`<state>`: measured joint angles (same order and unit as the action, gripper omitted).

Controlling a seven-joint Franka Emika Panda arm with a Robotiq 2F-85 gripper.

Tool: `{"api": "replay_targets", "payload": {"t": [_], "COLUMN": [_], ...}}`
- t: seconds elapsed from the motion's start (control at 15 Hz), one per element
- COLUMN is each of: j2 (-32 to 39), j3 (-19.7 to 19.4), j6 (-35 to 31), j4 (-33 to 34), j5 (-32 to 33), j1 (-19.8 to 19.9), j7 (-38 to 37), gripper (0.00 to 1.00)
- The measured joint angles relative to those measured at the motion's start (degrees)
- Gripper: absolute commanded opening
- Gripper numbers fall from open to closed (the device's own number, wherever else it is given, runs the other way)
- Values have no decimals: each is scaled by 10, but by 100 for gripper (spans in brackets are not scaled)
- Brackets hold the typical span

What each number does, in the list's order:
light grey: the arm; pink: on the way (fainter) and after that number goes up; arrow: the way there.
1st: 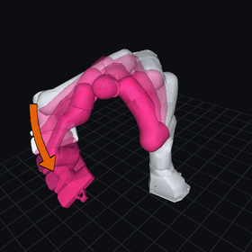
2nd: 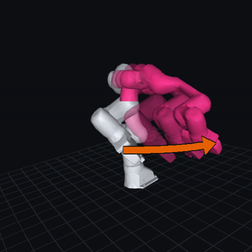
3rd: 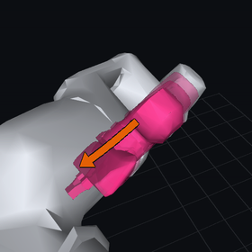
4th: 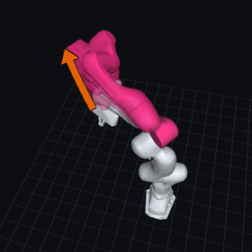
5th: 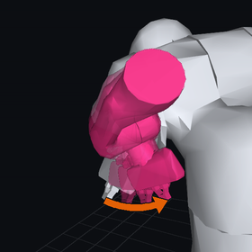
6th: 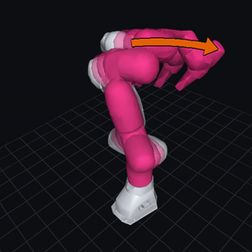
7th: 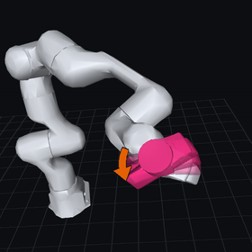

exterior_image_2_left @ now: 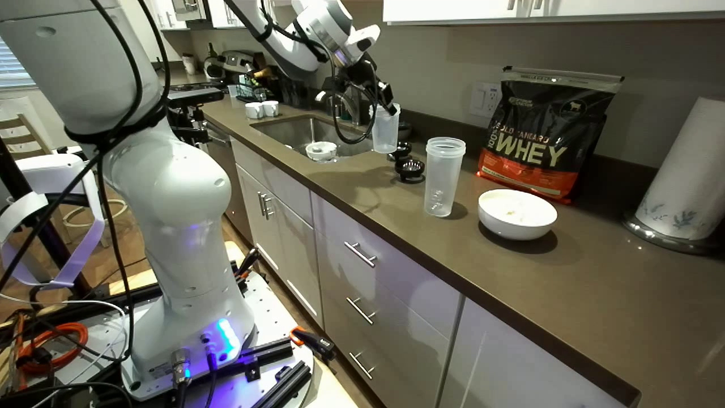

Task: Move the clear bottle on the left forward

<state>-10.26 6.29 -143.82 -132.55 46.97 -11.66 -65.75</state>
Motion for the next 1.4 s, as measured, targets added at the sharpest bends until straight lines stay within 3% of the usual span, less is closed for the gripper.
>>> {"api": "replay_targets", "payload": {"t": [0.67, 1.4], "j2": [-104, -106], "j3": [21, 41], "j6": [9, 10], "j4": [-131, -169], "j5": [-52, -60], "j1": [32, 62], "j7": [3, 4], "gripper": [4, 4]}}
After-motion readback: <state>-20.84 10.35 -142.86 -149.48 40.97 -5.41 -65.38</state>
